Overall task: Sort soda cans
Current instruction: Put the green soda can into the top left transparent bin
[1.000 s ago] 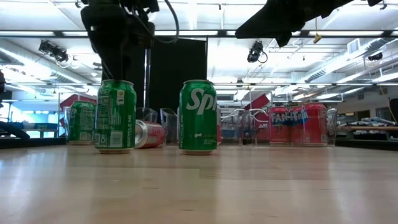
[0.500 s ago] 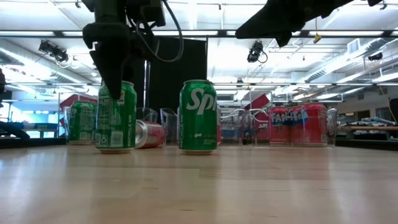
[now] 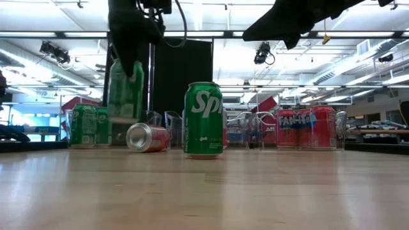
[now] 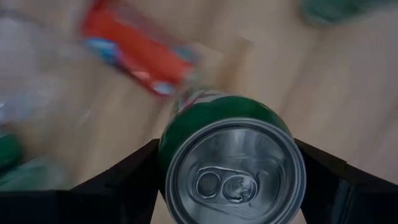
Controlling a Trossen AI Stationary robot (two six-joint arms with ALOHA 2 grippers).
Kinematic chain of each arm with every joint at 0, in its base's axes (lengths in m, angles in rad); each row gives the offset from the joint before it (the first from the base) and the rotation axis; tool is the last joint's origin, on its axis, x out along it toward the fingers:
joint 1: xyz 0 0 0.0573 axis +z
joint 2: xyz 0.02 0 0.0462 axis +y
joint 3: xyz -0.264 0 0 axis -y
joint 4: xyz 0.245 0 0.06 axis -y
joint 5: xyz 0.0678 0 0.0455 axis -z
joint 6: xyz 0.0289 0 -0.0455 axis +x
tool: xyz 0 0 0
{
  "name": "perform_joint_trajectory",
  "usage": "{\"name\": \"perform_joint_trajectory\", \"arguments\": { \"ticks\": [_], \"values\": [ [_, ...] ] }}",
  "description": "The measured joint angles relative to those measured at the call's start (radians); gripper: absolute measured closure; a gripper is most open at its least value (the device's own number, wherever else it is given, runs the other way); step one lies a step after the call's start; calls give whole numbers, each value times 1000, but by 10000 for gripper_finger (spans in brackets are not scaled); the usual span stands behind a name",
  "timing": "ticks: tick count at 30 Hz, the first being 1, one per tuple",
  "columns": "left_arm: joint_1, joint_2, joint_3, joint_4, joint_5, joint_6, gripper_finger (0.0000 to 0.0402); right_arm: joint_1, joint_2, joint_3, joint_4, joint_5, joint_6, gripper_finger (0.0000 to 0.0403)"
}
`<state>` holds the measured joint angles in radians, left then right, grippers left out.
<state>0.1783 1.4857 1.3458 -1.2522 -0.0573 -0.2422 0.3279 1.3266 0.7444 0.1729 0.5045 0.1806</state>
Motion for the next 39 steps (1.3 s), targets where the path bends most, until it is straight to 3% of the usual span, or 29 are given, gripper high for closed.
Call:
{"name": "perform_joint_trajectory", "arguments": {
  "ticks": [9,15,21,31,39],
  "values": [
    [267,-1,169,-99,-98,25,111,0,0,0,-4,0,0,403],
    [484,-2,160,-77,-121,109,111,0,0,0,-5,0,0,403],
    [640,-1,116,70,-75,149,111,0,0,0,-9,0,0,403],
    [724,0,-40,226,-36,286,111,0,0,0,-9,0,0,403],
    [751,62,-50,286,-49,379,111,0,0,0,-8,0,1,403]
  ]
}}
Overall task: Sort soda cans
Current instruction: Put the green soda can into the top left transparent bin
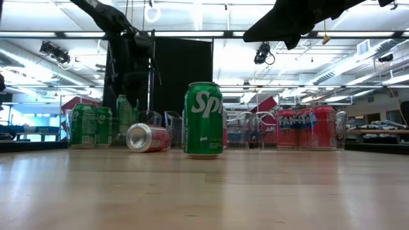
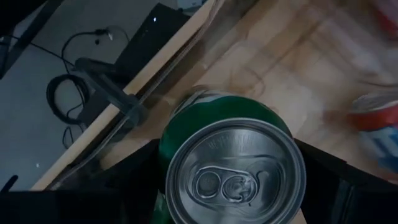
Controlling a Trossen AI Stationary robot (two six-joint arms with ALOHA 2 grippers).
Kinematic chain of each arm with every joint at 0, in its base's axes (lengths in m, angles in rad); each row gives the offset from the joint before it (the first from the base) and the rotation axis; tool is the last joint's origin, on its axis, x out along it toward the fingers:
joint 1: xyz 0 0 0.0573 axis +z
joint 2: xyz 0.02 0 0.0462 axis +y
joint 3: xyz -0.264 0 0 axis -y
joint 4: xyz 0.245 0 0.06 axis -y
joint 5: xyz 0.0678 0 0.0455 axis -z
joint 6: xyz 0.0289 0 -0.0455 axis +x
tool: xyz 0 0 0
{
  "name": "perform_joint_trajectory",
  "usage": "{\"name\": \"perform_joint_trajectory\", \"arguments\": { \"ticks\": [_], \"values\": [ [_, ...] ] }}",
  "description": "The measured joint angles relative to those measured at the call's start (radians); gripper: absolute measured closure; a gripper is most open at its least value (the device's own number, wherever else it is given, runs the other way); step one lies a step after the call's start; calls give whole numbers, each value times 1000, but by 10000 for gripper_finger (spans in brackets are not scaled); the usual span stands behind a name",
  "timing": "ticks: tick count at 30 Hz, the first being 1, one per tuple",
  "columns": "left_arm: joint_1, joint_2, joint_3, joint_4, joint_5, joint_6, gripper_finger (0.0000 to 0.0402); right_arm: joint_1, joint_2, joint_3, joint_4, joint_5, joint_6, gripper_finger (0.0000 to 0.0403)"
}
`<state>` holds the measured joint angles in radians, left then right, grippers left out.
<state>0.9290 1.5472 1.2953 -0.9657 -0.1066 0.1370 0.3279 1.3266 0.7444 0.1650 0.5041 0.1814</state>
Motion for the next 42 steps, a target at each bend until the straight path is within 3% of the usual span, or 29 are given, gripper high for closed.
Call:
{"name": "perform_joint_trajectory", "arguments": {
  "ticks": [10,20,25,27,34,42],
  "values": [
    [8,121,0,12,-26,65,111,0,0,0,-1,0,10,403],
    [9,142,6,49,-65,87,111,2,0,0,-2,0,11,403],
    [9,148,4,54,-90,88,30,5,0,0,-2,0,11,403],
    [11,150,2,43,-122,89,18,5,0,0,-2,0,11,403],
    [10,147,3,38,-147,99,55,5,0,0,-2,0,11,403],
    [9,146,3,25,-217,122,44,5,0,0,-2,0,11,403]
  ]
}}
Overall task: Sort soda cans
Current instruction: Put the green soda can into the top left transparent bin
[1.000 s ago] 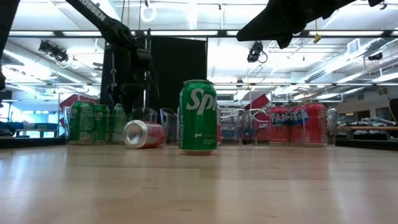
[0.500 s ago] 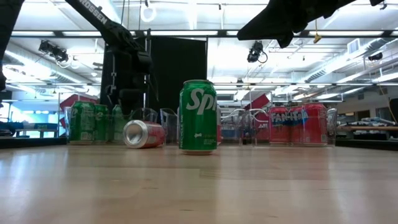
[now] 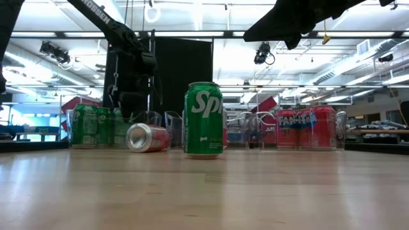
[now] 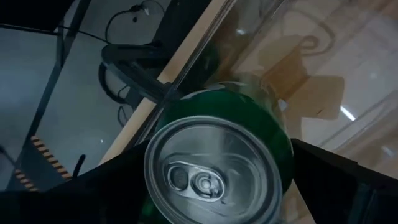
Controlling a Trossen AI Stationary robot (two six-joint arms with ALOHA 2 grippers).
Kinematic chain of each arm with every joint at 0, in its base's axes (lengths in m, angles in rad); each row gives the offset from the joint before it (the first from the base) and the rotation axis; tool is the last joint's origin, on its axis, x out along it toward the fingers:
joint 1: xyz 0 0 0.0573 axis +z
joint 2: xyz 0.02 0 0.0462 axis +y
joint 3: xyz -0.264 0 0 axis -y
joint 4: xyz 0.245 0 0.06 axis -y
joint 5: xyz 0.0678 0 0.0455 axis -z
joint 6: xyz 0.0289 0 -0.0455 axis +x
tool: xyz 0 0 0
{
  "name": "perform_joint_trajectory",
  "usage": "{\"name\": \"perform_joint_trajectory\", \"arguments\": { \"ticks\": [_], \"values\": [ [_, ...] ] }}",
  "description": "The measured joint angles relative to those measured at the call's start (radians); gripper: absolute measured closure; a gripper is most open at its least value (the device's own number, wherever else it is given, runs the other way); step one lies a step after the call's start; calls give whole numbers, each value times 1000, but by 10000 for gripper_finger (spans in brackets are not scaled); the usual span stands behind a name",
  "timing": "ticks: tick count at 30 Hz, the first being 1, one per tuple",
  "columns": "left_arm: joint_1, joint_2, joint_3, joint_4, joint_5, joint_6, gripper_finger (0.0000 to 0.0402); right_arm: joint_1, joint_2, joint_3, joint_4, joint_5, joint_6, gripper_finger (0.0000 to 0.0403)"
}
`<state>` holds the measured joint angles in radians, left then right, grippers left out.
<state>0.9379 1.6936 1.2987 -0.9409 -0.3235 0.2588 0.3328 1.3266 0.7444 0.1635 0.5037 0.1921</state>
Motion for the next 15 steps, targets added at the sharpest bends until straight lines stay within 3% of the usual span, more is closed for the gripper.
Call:
{"name": "perform_joint_trajectory", "arguments": {
  "ticks": [10,15],
  "values": [
    [-2,0,0,-2,-20,3,40,0,0,0,0,0,0,403],
    [-5,0,45,-80,-23,30,39,0,0,0,11,0,0,401]
  ]
}}
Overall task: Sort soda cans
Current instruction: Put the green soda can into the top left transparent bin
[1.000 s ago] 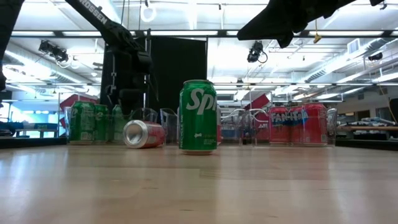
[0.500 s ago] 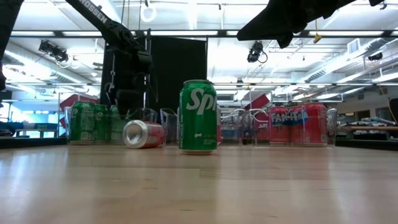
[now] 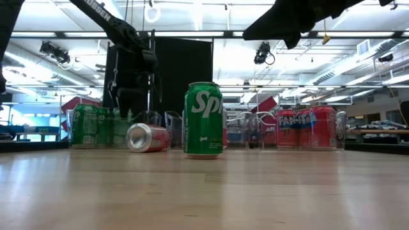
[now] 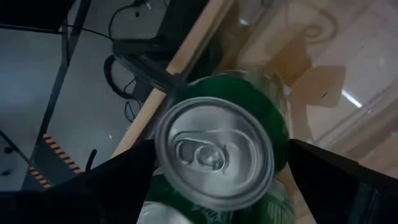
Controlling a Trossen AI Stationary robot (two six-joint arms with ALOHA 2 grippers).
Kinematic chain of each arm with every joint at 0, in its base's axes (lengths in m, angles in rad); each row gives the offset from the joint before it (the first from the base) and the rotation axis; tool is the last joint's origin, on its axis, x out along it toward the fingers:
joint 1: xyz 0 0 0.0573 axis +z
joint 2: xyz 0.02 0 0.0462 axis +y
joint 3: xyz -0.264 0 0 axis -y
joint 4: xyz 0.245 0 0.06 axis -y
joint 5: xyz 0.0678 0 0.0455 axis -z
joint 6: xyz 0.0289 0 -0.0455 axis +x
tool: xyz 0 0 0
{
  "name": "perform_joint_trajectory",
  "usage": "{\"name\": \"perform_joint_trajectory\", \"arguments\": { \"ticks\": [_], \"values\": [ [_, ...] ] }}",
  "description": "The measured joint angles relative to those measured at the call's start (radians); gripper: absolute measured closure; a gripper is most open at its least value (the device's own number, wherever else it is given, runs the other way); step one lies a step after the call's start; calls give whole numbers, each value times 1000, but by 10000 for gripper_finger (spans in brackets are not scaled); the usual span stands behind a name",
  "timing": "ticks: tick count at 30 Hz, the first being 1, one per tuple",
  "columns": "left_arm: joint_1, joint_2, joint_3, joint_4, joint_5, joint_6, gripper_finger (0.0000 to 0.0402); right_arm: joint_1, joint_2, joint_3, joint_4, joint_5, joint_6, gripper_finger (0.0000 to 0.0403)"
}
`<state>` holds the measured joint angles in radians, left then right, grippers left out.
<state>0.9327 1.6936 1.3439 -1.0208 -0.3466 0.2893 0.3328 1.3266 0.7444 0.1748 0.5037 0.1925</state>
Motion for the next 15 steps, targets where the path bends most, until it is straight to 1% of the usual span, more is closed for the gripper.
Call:
{"name": "perform_joint_trajectory", "arguments": {
  "ticks": [5,10,13,15],
  "values": [
    [-5,0,72,-43,0,-9,39,-2,0,0,12,0,0,398],
    [-24,0,142,-102,1,-13,39,-9,15,1,18,-1,0,378],
    [-46,-1,183,-133,3,-30,44,-26,63,2,25,-1,16,367],
    [-65,-9,198,-134,13,-35,55,-38,105,1,23,-1,24,368]
  ]
}}
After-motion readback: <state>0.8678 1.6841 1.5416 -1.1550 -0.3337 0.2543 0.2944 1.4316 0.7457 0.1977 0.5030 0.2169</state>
